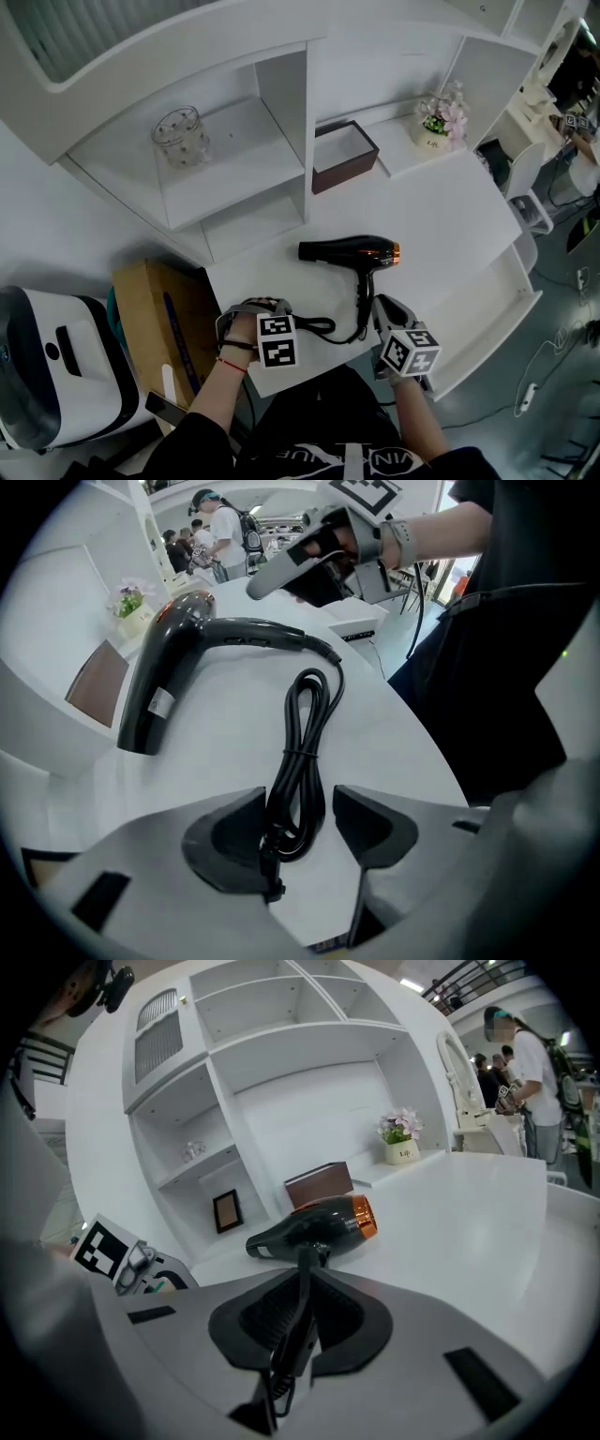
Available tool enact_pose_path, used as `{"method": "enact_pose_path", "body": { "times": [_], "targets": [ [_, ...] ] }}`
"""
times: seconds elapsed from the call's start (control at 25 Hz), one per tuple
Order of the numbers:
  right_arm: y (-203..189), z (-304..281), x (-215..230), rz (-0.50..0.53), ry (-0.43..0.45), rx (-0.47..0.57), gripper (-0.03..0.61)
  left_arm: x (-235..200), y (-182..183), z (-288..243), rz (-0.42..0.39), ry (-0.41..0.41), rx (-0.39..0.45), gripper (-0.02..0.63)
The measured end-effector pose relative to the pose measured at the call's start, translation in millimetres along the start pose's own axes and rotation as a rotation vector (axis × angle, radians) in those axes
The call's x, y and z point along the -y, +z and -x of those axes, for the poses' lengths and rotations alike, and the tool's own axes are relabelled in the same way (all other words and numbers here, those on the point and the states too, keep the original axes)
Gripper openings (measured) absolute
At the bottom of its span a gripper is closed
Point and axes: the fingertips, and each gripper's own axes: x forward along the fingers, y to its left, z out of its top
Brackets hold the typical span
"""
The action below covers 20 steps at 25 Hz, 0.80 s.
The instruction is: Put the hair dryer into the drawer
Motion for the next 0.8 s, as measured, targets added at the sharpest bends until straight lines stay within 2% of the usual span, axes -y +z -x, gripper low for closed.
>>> {"method": "enact_pose_path", "body": {
  "times": [0.04, 0.12, 0.24, 0.48, 0.64, 0.8],
  "targets": [
    [2, -7, 2, 0.000, 0.001, -0.015, 0.017, 0, 0, 0, -0.004, -0.005, -0.008, 0.215],
    [4, -20, 4, -0.008, 0.007, -0.057, 0.127, -1, 0, 0, -0.012, -0.015, -0.029, 0.213],
    [3, -38, 9, -0.011, 0.012, -0.133, 0.161, -1, 0, -3, -0.013, -0.043, -0.071, 0.215],
    [0, -70, 11, -0.049, 0.039, -0.260, 0.196, 3, 2, -6, -0.147, -0.075, -0.177, 0.215],
    [-3, -83, 14, -0.103, 0.040, -0.307, 0.198, 3, 2, -8, -0.141, -0.121, -0.179, 0.215],
    [-7, -89, 12, -0.142, 0.064, -0.313, 0.195, 3, 4, -8, -0.149, -0.114, -0.187, 0.215]
  ]
}}
